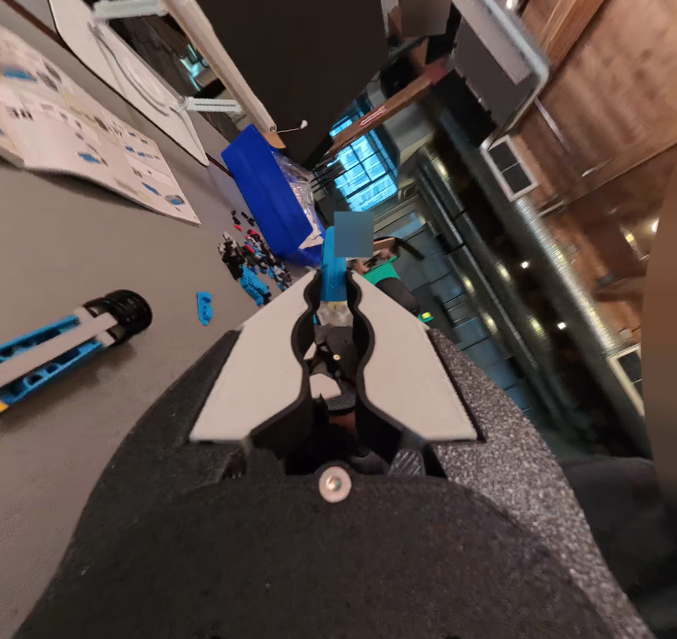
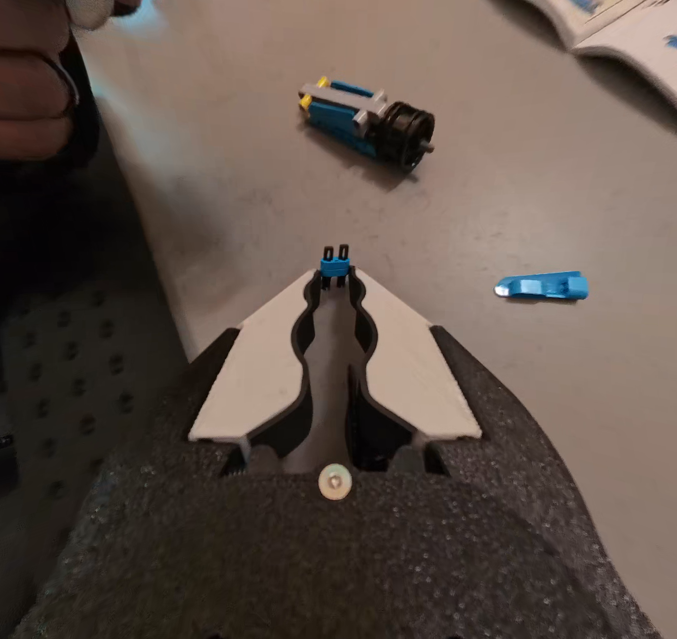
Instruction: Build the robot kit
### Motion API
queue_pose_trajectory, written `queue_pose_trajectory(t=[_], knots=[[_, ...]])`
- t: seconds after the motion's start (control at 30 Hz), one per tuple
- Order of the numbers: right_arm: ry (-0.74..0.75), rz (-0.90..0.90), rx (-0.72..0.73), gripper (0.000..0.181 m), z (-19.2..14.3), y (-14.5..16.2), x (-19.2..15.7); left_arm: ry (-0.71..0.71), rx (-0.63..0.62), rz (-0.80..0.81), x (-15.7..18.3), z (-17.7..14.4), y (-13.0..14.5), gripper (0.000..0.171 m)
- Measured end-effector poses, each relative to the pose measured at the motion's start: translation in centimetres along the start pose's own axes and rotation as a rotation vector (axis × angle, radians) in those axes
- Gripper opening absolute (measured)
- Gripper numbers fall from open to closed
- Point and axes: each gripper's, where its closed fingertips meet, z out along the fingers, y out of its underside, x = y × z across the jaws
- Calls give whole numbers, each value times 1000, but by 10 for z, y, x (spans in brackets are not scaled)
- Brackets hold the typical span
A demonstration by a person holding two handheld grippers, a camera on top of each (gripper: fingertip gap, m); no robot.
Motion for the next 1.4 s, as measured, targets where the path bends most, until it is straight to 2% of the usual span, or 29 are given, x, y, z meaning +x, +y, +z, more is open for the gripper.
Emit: queue_pose_trajectory(t=[0.07, 0.2, 0.27, 0.37, 0.47, 0.53, 0.63, 0.73, 0.8, 0.9, 1.0, 1.1, 1.17, 1.4], knots=[[11, -14, -42, 15, 5, 7, 0, -43, -7, 14, -11, 1, 5, 12], [30, -21, -33, 16, 4, 7, 2, -118, -40, 161, -11, 0, 10, 12], [32, -20, -15, 23, 2, 4, 2, -174, -53, 291, -11, -5, 3, 13], [69, -6, 58, 23, -8, -7, 10, -265, -71, 462, -17, -15, -14, 13], [81, 88, 138, 25, -21, -17, 24, -330, -83, 506, -34, -22, -30, 13], [52, 208, 114, 29, -32, -13, 34, -351, -106, 492, -47, -23, -37, 12], [85, 308, 76, 32, -60, -19, 71, -374, -179, 513, -67, -23, -41, 13], [275, 283, 35, 37, -81, -40, 143, -456, -247, 611, -96, -24, -47, 13], [343, 285, 62, 36, -73, -61, 183, -482, -264, 647, -110, -22, -51, 13], [392, 334, 166, 36, -42, -86, 227, -413, -232, 549, -115, -18, -55, 13], [450, 336, 160, 32, -17, -80, 250, -386, -206, 521, -118, -25, -57, 13], [442, 374, 67, 32, 7, -55, 257, -344, -183, 519, -113, -27, -57, 13], [477, 327, 36, 25, 5, -53, 258, -331, -192, 486, -115, -28, -54, 12], [510, 276, 12, 24, 5, -52, 256, -336, -186, 450, -120, -29, -54, 12]])
